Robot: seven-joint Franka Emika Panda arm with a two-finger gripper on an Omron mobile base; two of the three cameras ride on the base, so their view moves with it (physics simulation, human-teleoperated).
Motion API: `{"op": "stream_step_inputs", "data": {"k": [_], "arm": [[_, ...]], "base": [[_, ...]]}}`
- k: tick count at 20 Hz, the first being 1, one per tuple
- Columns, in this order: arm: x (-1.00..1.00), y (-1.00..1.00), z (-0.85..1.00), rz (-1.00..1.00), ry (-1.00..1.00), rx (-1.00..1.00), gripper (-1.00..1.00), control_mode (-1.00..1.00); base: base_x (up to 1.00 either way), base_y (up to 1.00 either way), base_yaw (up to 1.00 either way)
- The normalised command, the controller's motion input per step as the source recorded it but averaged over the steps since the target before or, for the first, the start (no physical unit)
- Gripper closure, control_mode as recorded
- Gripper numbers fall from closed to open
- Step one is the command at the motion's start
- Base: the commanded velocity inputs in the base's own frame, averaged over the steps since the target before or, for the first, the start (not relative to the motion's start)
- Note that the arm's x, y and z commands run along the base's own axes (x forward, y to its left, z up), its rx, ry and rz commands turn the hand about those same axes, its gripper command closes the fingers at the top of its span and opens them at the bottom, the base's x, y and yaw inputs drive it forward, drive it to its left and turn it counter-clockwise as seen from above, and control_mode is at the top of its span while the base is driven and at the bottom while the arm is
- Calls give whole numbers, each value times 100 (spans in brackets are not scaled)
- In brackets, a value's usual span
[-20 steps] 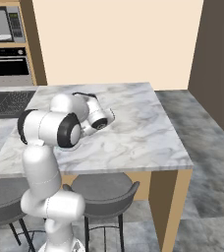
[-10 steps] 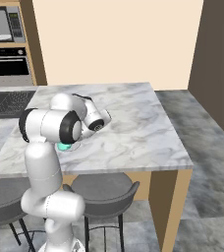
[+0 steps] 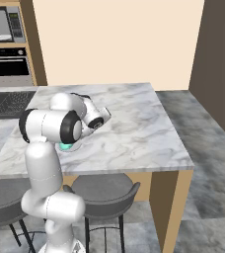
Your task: Pick the cup of tea, navigate to the dining table, and place it on the saucer.
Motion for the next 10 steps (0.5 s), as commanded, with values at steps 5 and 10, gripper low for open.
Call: {"op": "stream_step_inputs", "data": {"k": [5, 10], "arm": [[10, 0, -2, 0, -6, -3, 100, -100], [3, 0, -5, 0, -6, 0, 100, -100]], "base": [[0, 0, 0], [0, 0, 0]]}}
